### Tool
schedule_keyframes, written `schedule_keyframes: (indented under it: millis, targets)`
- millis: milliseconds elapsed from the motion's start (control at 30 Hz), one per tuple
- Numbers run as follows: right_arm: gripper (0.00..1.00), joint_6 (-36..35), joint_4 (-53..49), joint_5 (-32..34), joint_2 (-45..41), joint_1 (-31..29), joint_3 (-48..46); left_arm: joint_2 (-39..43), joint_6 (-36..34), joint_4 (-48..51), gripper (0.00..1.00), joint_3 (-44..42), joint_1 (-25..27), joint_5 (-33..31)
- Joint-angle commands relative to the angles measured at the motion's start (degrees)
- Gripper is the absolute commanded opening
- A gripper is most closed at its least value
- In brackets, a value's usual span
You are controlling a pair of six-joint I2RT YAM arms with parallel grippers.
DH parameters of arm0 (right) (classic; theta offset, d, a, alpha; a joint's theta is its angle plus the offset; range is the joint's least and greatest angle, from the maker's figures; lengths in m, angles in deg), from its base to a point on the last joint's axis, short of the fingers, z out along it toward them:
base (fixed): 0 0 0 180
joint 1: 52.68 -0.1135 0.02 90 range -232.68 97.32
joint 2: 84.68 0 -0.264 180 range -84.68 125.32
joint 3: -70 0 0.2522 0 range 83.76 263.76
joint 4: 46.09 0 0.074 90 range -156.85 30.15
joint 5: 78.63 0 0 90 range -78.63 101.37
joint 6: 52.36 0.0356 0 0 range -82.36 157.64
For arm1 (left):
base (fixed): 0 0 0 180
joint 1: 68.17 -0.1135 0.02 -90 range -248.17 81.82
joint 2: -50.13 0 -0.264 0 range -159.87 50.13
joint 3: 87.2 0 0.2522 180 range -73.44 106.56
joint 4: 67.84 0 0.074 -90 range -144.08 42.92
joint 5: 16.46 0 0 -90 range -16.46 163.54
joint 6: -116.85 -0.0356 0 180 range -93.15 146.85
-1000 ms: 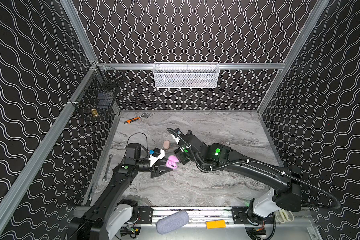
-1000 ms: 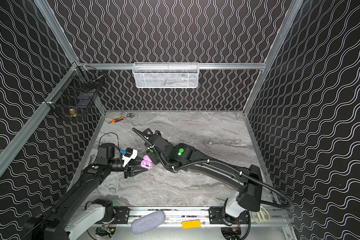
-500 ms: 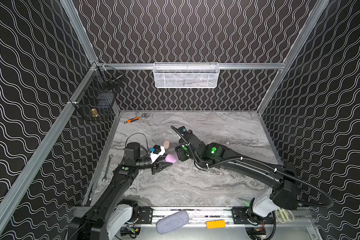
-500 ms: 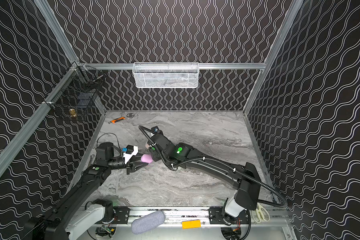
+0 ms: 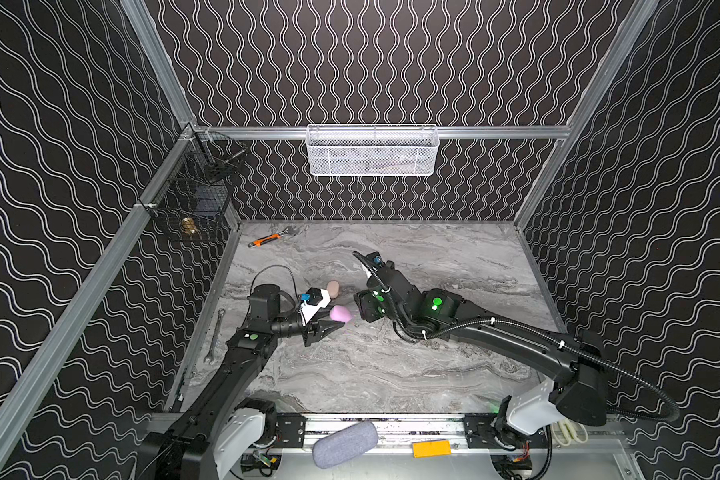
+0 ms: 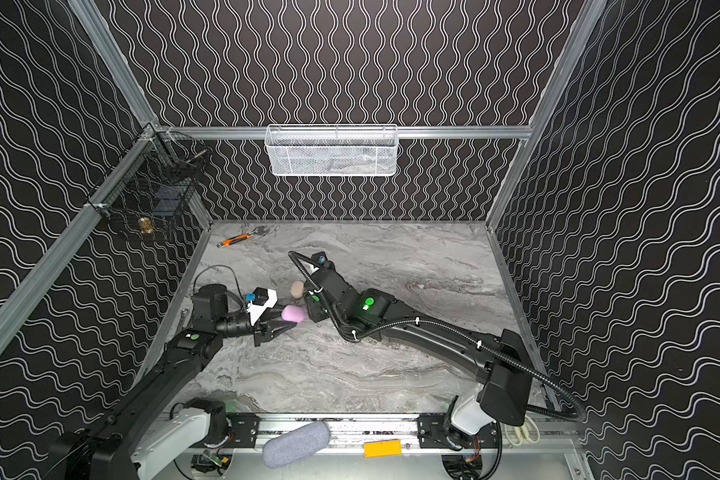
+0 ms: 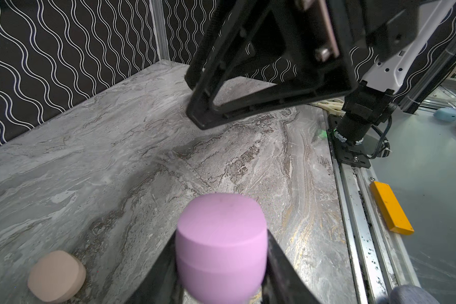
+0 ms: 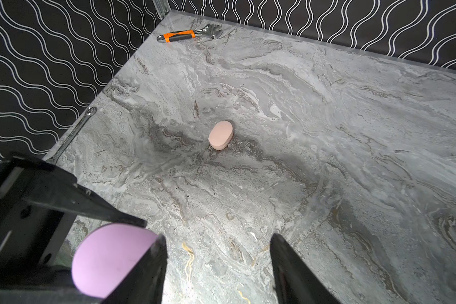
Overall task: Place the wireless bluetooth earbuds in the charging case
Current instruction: 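Close the case lid with the right gripper while the left gripper holds the case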
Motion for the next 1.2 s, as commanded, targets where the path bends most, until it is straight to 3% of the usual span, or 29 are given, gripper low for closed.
schedule_keyframes:
  millis: [0,133,333,667,767,967,1167]
  targets:
    - [0.64,1.9,2.8,-0.7,-1.6,0.6,-2.0,-0.6,1.5,-2.6,0.37,0.4,0.1,-2.3]
    - [0.66,0.5,5.6,-4.6,-4.1,1.1,-5.1,-1.0,1.7,-2.5,0.37,0.6,0.1,-1.7]
    - [0.89,-9.0,12.2,-19.9,-8.8,1.2,-11.9,-1.7,0.8,-1.2,0.37,1.2,0.0,2.2]
    - [0.83,-17.9,7.6,-26.7,-10.9,1.2,-11.9,-4.1,-12.1,16.9,0.37,6.5,0.0,14.5]
    - [0.81,-19.6,6.7,-28.4,-12.3,1.2,-12.3,-3.5,-12.5,18.0,0.37,6.7,0.0,17.3]
    - [0.75,-21.0,5.8,-31.1,-13.4,1.2,-12.4,-3.1,-13.8,19.4,0.37,7.0,0.2,19.4]
    - [0.72,-22.2,3.9,-33.0,-10.7,1.1,-10.5,-5.3,-22.1,29.4,0.37,9.9,0.4,21.1]
